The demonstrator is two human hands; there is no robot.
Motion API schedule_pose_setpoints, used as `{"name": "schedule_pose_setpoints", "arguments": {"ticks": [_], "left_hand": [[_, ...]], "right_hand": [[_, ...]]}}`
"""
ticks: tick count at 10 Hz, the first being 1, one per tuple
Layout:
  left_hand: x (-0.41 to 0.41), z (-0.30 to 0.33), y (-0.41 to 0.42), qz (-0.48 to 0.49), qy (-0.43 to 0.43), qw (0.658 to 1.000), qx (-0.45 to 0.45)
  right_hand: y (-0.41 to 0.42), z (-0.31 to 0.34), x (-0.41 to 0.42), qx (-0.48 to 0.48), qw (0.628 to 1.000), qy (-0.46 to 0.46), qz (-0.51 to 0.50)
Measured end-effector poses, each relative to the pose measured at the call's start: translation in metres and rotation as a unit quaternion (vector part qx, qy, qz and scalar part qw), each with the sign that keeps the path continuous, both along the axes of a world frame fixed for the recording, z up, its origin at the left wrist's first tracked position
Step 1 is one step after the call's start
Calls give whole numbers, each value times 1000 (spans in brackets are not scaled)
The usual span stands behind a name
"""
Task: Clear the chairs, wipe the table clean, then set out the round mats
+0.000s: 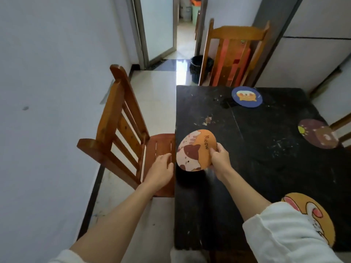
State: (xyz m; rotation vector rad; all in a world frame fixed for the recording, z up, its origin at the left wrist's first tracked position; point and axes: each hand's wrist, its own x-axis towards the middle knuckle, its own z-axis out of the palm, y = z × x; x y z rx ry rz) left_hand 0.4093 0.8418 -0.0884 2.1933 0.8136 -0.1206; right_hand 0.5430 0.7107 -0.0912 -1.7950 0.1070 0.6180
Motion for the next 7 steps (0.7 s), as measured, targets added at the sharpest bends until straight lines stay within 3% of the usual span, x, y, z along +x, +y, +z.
{"name": "schedule_pose_setpoints", "arguments": {"ticks": [2,4,6,7], "left_hand": [[33,-42,2,1,95,995,-9],[49,-60,4,-93,136,986,-19],[61,-63,0,-180,172,966,66],[60,-66,3,-190,147,963,124]], "right_hand": [[19,-47,44,-77,995,55,10],[23,-78,55,-131,990,52,-2],[21,-79,51,-195,981,18,11],[18,-77,56,-236,971,6,26]]}}
